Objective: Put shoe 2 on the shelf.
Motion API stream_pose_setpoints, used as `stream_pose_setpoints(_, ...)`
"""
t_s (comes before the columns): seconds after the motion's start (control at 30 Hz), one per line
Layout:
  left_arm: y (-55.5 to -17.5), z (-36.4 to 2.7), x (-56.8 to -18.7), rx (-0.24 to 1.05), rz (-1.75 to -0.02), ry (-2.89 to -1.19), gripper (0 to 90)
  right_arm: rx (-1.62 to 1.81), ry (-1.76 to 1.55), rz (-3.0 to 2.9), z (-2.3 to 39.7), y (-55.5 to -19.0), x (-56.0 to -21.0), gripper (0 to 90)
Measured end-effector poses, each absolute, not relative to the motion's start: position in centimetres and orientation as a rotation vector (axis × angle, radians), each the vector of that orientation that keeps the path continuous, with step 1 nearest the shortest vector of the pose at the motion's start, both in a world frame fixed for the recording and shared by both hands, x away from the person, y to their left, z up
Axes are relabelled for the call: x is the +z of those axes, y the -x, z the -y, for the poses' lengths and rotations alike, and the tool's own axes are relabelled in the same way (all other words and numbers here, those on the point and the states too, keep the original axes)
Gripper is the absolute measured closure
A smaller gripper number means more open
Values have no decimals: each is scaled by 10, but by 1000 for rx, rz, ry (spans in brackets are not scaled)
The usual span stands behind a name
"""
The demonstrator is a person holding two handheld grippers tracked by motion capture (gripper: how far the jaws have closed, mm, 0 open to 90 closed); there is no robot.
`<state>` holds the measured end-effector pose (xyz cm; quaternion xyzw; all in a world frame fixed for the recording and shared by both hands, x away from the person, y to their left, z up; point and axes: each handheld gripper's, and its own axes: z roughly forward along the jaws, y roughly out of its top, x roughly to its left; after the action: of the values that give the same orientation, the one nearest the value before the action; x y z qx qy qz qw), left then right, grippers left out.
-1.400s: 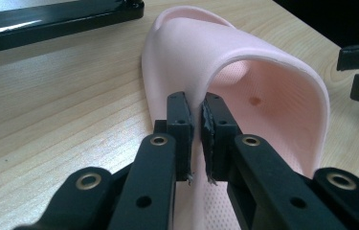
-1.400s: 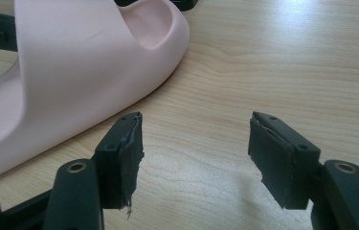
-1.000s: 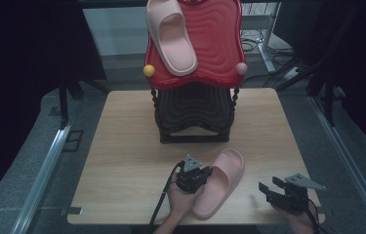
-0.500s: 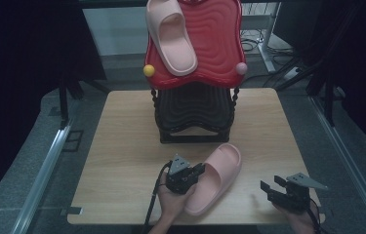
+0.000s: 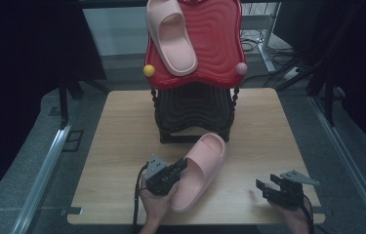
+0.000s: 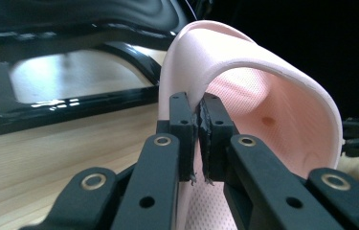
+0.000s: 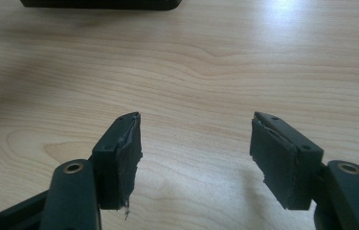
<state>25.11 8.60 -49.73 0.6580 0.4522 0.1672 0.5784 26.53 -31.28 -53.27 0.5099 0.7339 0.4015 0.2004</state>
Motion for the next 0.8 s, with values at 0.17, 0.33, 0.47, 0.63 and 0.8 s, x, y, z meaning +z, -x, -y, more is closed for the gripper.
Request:
stream_pose_setpoints(0.17,-247,-97,-492,408,-1063,-1505,854,1109,-1427,-2055,309,-269,-536,334)
stream_pose_setpoints(0.33,-245,-105,-484,427,-1055,-1480,854,1087,-1440,-2055,305,-274,-539,309)
stream_pose_setpoints(0.47,-244,-110,-477,438,-1051,-1458,855,1070,-1435,-2069,301,-278,-541,304)
stream_pose_setpoints(0.63,-242,-114,-466,458,-1039,-1430,855,1068,-1448,-2061,299,-283,-541,289)
stream_pose_setpoints(0.8,-242,-117,-451,479,-1017,-1409,855,1061,-1451,-2063,297,-286,-541,282)
